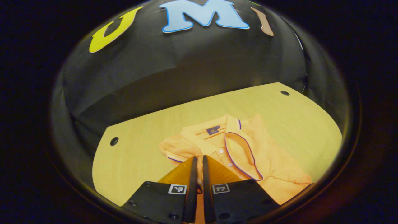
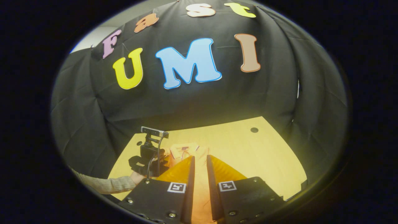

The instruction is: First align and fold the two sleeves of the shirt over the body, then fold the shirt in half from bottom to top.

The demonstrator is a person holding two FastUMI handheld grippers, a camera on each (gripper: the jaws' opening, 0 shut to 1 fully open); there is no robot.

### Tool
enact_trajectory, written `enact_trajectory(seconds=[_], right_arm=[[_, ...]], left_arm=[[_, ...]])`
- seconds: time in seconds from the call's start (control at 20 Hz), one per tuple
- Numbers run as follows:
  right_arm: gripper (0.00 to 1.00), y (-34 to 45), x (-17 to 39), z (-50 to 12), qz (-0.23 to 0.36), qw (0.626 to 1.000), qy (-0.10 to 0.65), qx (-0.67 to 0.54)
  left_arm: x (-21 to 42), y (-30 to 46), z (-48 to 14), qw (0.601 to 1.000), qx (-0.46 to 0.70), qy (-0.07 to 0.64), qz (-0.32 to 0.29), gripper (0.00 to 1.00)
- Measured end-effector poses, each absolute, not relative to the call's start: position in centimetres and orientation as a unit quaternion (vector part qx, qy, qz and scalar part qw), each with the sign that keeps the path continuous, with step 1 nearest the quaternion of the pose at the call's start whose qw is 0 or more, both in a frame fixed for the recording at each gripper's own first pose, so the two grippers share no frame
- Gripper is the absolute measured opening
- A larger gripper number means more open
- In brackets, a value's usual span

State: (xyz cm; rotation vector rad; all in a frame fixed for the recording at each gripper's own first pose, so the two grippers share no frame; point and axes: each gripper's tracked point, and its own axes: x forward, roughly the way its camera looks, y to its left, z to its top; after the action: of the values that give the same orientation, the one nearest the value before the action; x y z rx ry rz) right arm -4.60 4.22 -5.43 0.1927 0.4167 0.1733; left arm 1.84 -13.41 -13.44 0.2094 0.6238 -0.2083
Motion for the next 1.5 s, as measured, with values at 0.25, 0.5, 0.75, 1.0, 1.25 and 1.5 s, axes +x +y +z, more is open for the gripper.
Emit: enact_trajectory(seconds=[0.25,0.5,0.75,1.0,1.25,1.5], right_arm=[[0.24,2.4,-5.6,-6.4,0.058,0.968,0.215,0.113],[0.24,1.3,-5.9,-7.5,0.044,0.966,0.223,0.124],[0.24,2.0,-5.5,-8.5,0.057,0.964,0.232,0.113],[0.24,3.3,-5.3,-10.6,0.081,0.957,0.26,0.097],[0.28,4.7,-5.4,-12.6,0.109,0.951,0.281,0.074],[0.68,7.5,-6.5,-13.8,0.155,0.939,0.303,0.055]], left_arm=[[1.8,-16.3,-15.3,0.932,0.114,0.326,-0.114,0.16],[1.0,-16.9,-16.1,0.926,0.098,0.346,-0.114,0.41],[0.5,-15.8,-14.9,0.93,0.093,0.34,-0.108,0.84],[-1.9,-14.8,-11.5,0.936,0.074,0.326,-0.107,0.87],[-6.0,-13.1,-7.7,0.943,0.046,0.314,-0.098,0.79],[-11.8,-9.7,-3.4,0.952,0.026,0.299,-0.065,0.85]])
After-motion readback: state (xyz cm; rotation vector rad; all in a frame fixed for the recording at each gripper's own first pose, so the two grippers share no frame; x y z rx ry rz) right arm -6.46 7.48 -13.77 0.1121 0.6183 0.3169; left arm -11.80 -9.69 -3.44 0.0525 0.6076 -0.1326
